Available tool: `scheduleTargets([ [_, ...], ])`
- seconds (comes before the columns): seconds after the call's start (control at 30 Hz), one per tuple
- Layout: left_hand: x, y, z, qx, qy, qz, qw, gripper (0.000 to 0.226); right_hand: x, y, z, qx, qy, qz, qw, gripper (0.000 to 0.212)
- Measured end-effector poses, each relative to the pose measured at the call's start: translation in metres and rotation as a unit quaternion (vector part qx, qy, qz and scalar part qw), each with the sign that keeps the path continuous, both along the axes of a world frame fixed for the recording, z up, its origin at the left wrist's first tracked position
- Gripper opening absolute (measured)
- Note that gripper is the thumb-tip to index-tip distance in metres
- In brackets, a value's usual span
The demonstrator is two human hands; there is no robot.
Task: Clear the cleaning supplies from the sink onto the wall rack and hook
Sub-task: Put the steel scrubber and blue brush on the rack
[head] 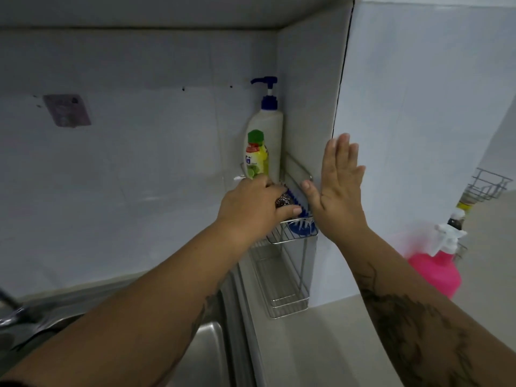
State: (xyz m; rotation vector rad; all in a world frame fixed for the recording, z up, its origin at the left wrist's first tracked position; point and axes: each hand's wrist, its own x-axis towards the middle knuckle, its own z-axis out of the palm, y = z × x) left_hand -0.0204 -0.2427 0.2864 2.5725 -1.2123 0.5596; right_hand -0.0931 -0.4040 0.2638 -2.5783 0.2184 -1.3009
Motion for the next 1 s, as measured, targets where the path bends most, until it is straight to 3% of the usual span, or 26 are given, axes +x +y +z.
scheduleTargets([
  [0.1, 0.008, -0.002, 0.000, 0.094, 0.013, 0.010, 0.995, 0.056, 0.007, -0.002, -0.006, -0.006, -0.023, -0.016, 1.000, 0.076],
  [0.23, 0.016, 0.000, 0.001, 0.105, 0.045, 0.002, 0.993, 0.047, 0.013, -0.003, -0.009, -0.021, -0.058, -0.030, 0.998, 0.075],
  [0.43, -0.002, 0.023, -0.013, -0.115, 0.176, -0.040, 0.977, 0.048, 0.002, 0.005, -0.001, -0.030, -0.016, -0.045, 0.998, 0.081],
  [0.53, -0.008, 0.053, -0.018, -0.140, 0.248, -0.079, 0.955, 0.051, -0.009, 0.018, 0.007, -0.023, 0.006, -0.046, 0.999, 0.088],
  [0.63, -0.008, 0.097, -0.025, -0.164, 0.313, -0.086, 0.932, 0.052, -0.017, 0.043, 0.017, 0.048, 0.022, -0.019, 0.998, 0.093],
  [0.73, -0.002, 0.154, -0.039, -0.189, 0.359, -0.035, 0.913, 0.046, -0.019, 0.088, 0.020, 0.091, 0.059, 0.022, 0.994, 0.093],
  [1.0, 0.022, 0.327, -0.128, -0.218, 0.412, 0.177, 0.867, 0.034, 0.018, 0.226, -0.049, 0.044, 0.171, 0.178, 0.968, 0.080],
])
